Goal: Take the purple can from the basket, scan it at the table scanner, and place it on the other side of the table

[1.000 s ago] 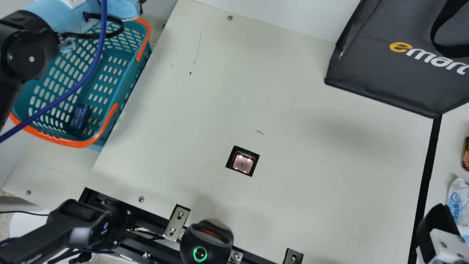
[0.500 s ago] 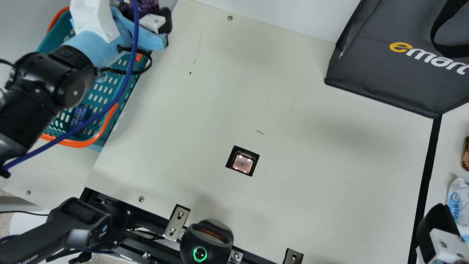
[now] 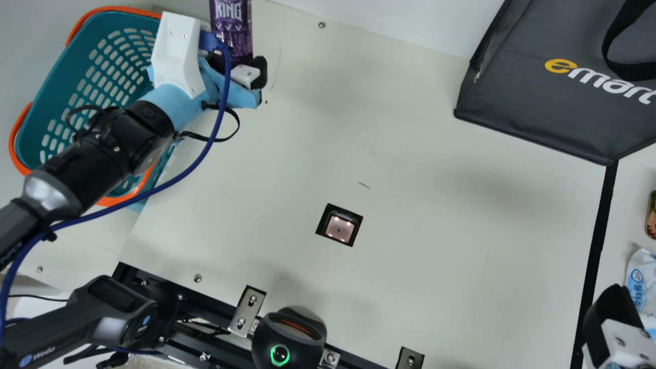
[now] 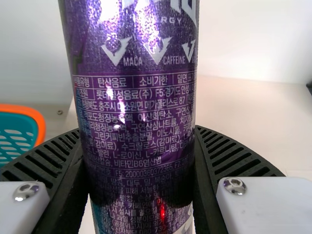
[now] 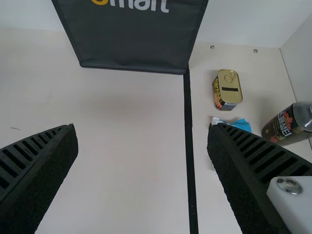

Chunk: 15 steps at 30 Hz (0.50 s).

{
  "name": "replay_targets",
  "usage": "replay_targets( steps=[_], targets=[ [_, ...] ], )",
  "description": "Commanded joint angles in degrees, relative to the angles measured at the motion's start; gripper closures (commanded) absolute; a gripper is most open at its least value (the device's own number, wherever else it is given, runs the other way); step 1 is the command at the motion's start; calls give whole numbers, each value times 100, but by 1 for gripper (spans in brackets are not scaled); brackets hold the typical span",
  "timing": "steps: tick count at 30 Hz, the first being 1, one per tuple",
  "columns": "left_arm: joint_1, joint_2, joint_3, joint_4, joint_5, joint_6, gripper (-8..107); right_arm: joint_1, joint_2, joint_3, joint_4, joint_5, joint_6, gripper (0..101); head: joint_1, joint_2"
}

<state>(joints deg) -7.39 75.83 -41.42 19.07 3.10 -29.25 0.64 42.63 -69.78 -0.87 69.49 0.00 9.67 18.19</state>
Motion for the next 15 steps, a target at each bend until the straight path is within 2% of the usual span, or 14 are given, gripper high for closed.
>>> replay_targets(
  steps=[1,8,15],
  targets=[
    [25,68,71,-18,-193,-18,107,0,0,0,0,0,0,6,-175,23],
    [136,406,311,-527,-950,555,107,0,0,0,0,0,0,6,-175,23],
    [-132,1051,396,-1906,-1947,1980,107,0,0,0,0,0,0,6,-175,23]
  ],
)
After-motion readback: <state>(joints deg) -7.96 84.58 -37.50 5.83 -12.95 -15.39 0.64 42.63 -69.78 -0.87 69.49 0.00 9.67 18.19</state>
